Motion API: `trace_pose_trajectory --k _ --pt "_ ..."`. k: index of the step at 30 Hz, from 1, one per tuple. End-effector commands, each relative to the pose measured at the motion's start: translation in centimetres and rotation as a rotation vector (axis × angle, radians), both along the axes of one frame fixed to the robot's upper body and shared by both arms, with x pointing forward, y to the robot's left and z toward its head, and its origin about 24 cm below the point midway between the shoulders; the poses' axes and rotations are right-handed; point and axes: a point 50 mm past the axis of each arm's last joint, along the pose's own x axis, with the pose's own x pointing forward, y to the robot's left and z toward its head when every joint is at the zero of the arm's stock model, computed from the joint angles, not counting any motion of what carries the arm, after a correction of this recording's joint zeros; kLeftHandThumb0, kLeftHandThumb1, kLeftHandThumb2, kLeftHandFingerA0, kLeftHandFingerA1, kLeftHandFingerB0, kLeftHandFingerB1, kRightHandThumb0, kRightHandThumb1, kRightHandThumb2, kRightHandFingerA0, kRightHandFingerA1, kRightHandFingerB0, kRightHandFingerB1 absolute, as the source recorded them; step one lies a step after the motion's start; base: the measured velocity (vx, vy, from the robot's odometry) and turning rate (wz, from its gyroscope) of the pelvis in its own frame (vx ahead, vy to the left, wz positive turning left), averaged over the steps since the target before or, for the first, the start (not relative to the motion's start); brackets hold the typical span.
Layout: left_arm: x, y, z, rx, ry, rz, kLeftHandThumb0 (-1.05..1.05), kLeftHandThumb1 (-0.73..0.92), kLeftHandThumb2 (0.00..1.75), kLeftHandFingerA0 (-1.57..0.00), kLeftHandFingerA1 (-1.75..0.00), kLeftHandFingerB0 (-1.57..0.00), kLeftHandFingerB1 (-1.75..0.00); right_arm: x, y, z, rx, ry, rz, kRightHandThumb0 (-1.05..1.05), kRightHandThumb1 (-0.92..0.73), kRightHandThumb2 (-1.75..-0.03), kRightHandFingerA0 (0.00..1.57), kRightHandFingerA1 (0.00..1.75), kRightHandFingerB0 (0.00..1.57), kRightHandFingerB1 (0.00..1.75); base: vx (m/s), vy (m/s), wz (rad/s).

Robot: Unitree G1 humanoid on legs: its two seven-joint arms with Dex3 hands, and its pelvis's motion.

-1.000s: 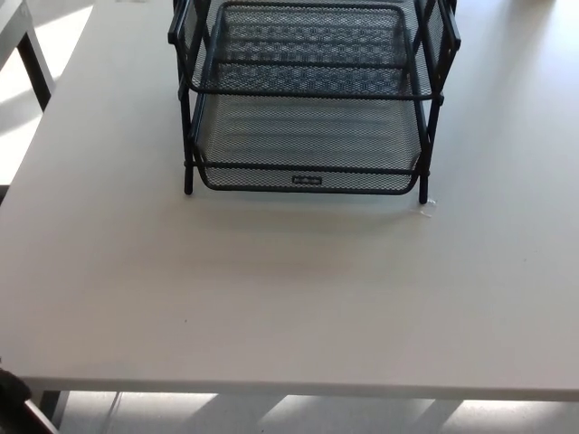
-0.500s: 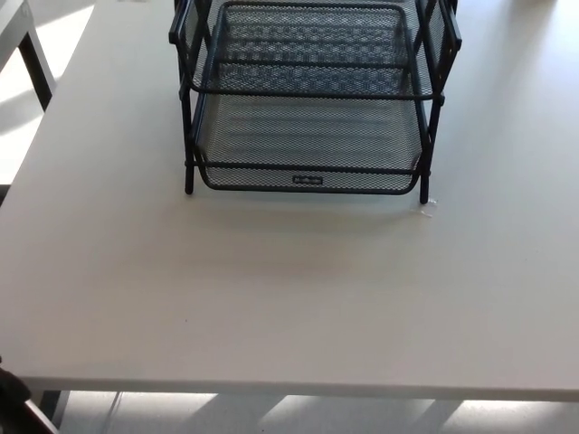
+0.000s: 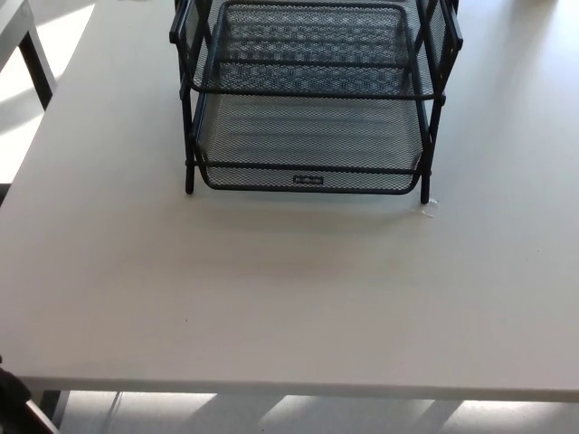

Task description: The robot uses its right hand to grab the drawer kept on the middle of the desk and pull it out towards the robot

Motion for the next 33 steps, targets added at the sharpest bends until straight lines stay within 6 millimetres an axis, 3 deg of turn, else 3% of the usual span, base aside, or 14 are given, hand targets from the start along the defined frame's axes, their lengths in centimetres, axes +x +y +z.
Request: trace_pose_trajectory --k 1,4,9,10,17,18,19,20,21,25,26,31,32,33 --pt "0.0 0.2 0.2 0.011 0.011 -0.003 -0.32 0.55 0.56 -0.78 -0.83 -0.8 -0.58 2.2 3.6 7.9 -0.287 -0.271 0.086 -0.92 -0.52 -0.95 0.16 0.72 0.1 0.54 0.0 0.0 0.0" --pt "0.0 0.2 0.2 0.004 0.011 0.0 -0.32 0.55 0.56 -0.79 -0.84 -0.8 -0.58 3.4 5.7 9.8 -0.362 -0.338 0.186 -1.0 -0.62 -1.02 0.12 0.72 0.04 0.47 0.0 0.0 0.0" --pt "0.0 0.2 0.2 0.009 0.003 -0.005 -0.31 0.55 0.56 -0.8 -0.83 -0.81 -0.57 5.5 9.9 12.2 -0.328 -0.367 0.362 -0.87 -0.54 -0.92 0.08 0.65 0.06 0.52 0.0 0.0 0.0" --pt "0.0 0.2 0.1 0.002 0.005 -0.003 -0.33 0.56 0.57 -0.79 -0.84 -0.8 -0.57 6.6 11.6 12.3 -0.33 -0.411 0.424 -0.78 -0.48 -0.87 0.18 0.61 0.11 0.47 0.0 0.0 0.0" --pt "-0.1 0.0 0.1 0.008 0.007 -0.008 -0.33 0.56 0.56 -0.79 -0.84 -0.8 -0.57 9.3 16.0 12.4 -0.309 -0.402 0.58 -0.76 -0.46 -0.86 0.24 0.59 0.16 0.44 0.0 0.0 0.0" --pt "-0.1 -0.1 0.0 0.001 0.008 -0.001 -0.33 0.56 0.57 -0.8 -0.85 -0.81 -0.57 10.2 17.9 12.5 -0.328 -0.409 0.652 -0.75 -0.6 -0.59 0.29 0.5 0.24 0.33 0.0 0.0 0.0" --pt "-0.2 -0.1 0.0 -0.006 0.004 0.0 -0.32 0.55 0.56 -0.82 -0.86 -0.81 -0.58 10.7 18.9 12.5 -0.325 -0.409 0.688 -0.77 -0.48 -0.87 0.24 0.56 0.15 0.44 0.0 0.0 0.0" --pt "-0.2 0.0 0.0 -0.013 -0.002 -0.002 -0.32 0.55 0.56 -0.82 -0.86 -0.81 -0.58 10.9 19.4 12.5 -0.315 -0.41 0.701 -0.77 -0.48 -0.87 0.24 0.56 0.15 0.44 0.0 0.0 0.0" --pt "-0.1 0.0 0.0 -0.007 0.0 -0.004 -0.33 0.55 0.56 -0.81 -0.85 -0.81 -0.58 11.2 20.1 12.5 -0.307 -0.404 0.72 -0.76 -0.62 -0.59 0.27 0.49 0.2 0.35 0.0 0.0 0.0" --pt "-0.2 0.0 0.0 0.001 0.015 0.0 -0.33 0.56 0.56 -0.79 -0.81 -0.79 -0.55 12.6 23.3 12.6 -0.273 -0.44 0.831 -0.75 -0.6 -0.59 0.27 0.48 0.21 0.35 0.0 0.0 0.0" --pt "-0.2 0.0 0.0 0.0 0.017 0.001 -0.33 0.56 0.56 -0.79 -0.81 -0.79 -0.55 12.8 24.1 12.6 -0.249 -0.429 0.844 -0.77 -0.48 -0.85 0.21 0.52 0.17 0.45 0.0 0.0 0.0" --pt "-0.1 -0.1 0.0 0.003 0.01 -0.008 -0.33 0.56 0.56 -0.8 -0.84 -0.8 -0.58 13.6 27.0 12.3 -0.286 -0.421 0.932 -0.78 -0.5 -0.89 0.2 0.54 0.16 0.44 0.0 0.0 0.0" --pt "-0.1 0.0 0.0 0.002 0.01 -0.007 -0.32 0.55 0.56 -0.81 -0.84 -0.8 -0.58 13.7 27.6 12.2 -0.281 -0.432 0.958 -0.78 -0.62 -0.6 0.26 0.5 0.26 0.33 0.0 0.0 0.0" --pt "-0.1 0.0 0.0 0.002 0.007 -0.007 -0.33 0.55 0.56 -0.81 -0.84 -0.81 -0.57 13.8 28.3 12.1 -0.286 -0.453 0.982 -0.78 -0.62 -0.6 0.26 0.51 0.23 0.35 0.0 0.0 0.0"
